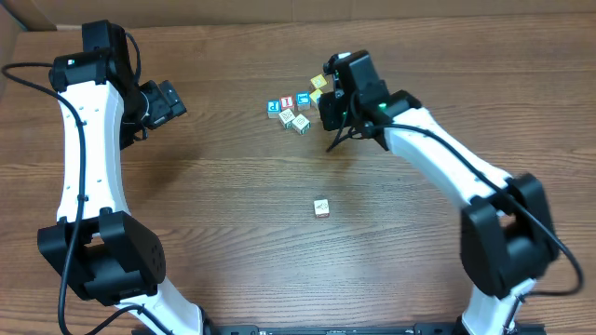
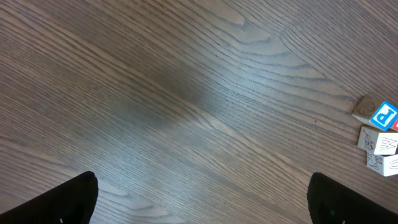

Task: Flip 3 blocks
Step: 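Carry the blue X block forward and lower it near the placed block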

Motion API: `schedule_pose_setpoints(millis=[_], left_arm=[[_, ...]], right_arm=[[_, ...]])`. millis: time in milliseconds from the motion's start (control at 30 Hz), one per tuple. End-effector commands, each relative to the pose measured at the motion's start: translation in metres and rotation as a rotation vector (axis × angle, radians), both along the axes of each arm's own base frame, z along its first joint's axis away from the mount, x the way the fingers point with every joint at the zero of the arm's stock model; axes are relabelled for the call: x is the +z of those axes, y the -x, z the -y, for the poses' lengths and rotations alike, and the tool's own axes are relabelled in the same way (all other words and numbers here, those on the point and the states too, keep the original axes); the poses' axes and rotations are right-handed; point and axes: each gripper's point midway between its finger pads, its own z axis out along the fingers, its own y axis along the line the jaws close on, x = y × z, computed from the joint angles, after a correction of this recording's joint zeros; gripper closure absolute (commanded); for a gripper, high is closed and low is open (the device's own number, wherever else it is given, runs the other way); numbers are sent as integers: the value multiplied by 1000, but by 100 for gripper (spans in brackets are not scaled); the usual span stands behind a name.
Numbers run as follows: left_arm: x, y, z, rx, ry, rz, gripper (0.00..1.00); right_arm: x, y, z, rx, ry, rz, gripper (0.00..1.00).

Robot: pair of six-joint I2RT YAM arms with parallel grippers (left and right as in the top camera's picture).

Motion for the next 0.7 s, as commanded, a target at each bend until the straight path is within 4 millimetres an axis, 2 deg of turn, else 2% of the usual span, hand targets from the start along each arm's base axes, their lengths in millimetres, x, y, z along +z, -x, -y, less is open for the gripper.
schedule_pose_setpoints(millis=[0, 100, 233, 433, 533, 667], left_arm=[[4, -6, 2, -6, 1, 17, 0], [4, -6, 2, -6, 1, 17, 0], [4, -6, 2, -6, 1, 17, 0], [4, -5, 2, -6, 1, 17, 0], [4, -5, 2, -6, 1, 17, 0], [4, -6, 2, -6, 1, 17, 0]], right_arm=[[32, 17, 5, -33, -16, -18, 68], [28, 44, 11, -55, 4, -119, 68], [12, 83, 18, -85, 8, -315, 68], [-8, 143, 49, -150, 137, -586, 69], [-13, 164, 60, -156, 185, -668, 69], [-26, 180, 64, -154, 200, -729, 69]])
